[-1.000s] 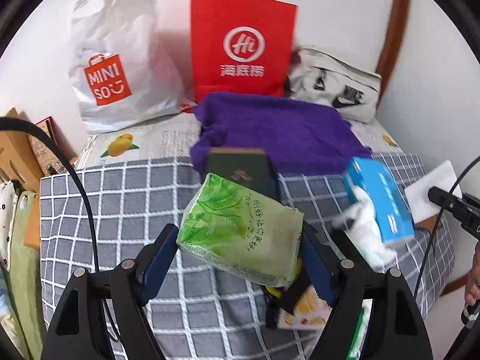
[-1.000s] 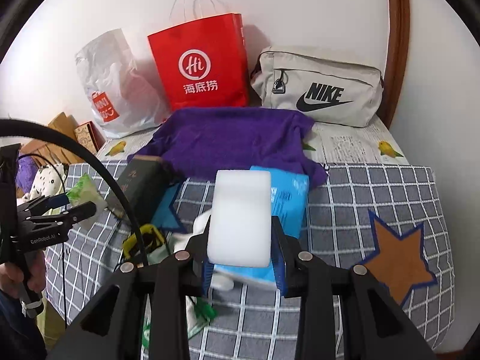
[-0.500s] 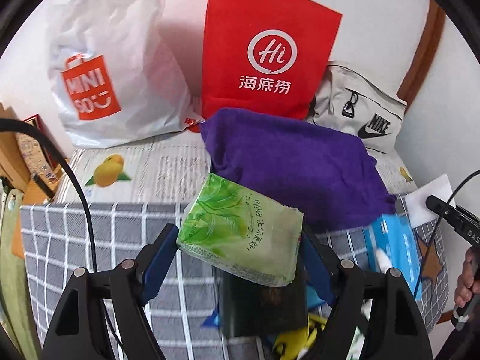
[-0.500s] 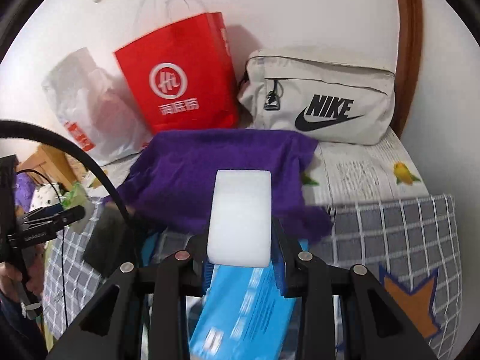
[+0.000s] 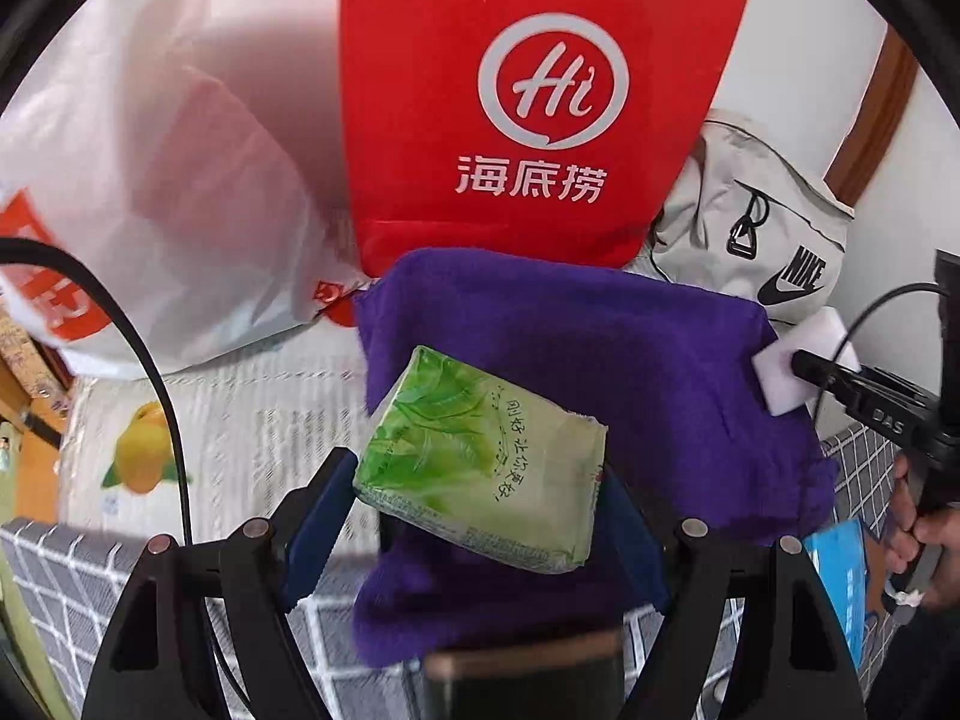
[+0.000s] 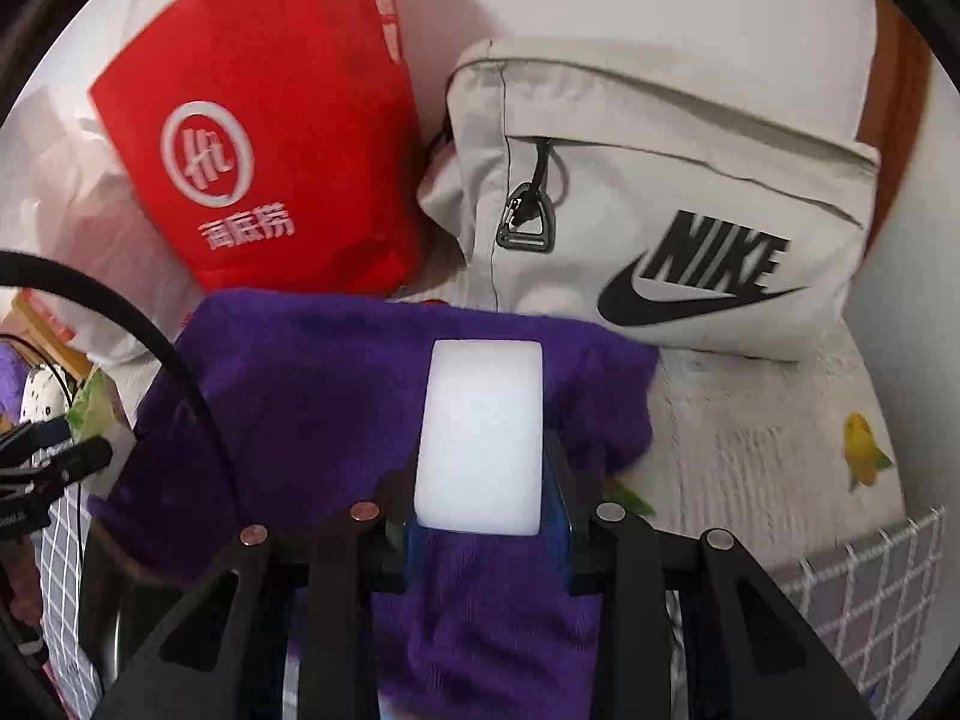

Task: Organize soft objects
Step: 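Carry both items to the purple towel and set the sponge on it with the right gripper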

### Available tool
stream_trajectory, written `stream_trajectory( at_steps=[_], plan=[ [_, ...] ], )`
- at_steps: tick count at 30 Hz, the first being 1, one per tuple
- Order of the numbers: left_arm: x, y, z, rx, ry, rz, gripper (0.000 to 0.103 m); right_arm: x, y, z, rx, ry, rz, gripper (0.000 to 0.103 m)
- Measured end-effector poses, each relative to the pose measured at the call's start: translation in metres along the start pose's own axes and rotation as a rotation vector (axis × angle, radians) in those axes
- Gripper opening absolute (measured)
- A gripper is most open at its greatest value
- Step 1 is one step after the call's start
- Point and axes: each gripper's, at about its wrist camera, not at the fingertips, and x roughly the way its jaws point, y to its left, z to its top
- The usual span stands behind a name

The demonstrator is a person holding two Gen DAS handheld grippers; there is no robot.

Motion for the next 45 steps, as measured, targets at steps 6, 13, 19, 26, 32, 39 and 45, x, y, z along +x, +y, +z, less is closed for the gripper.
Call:
stream_trajectory(
  at_steps=[6, 13, 19, 26, 32, 39, 45],
  plan=[
    [0.029, -0.003, 0.019, 0.013, 0.045, 0.006, 0.079, 0.036, -0.001, 0.014, -0.008, 0.049, -0.009, 0.032],
    [0.055, -0.007, 0.039, -0.006, 0.069, -0.005, 0.079, 0.044, -0.006, 0.016, -0.015, 0.071, 0.000, 0.037],
    [0.081, -0.017, 0.049, -0.006, 0.106, 0.019, 0.079, 0.033, -0.014, 0.010, -0.018, 0.073, 0.002, 0.055],
    [0.101, -0.016, 0.062, -0.018, 0.161, 0.026, 0.079, 0.008, -0.020, 0.003, -0.004, 0.045, 0.018, 0.060],
    [0.116, -0.015, 0.070, -0.036, 0.201, 0.043, 0.079, -0.013, -0.027, -0.007, 0.026, 0.021, 0.028, 0.060],
    [0.126, -0.014, 0.074, -0.065, 0.250, 0.037, 0.080, -0.034, -0.028, -0.014, 0.024, -0.012, 0.015, 0.060],
    [0.111, -0.020, 0.064, -0.025, 0.275, 0.085, 0.080, -0.051, -0.025, -0.023, 0.029, -0.022, 0.036, 0.060]
  ],
)
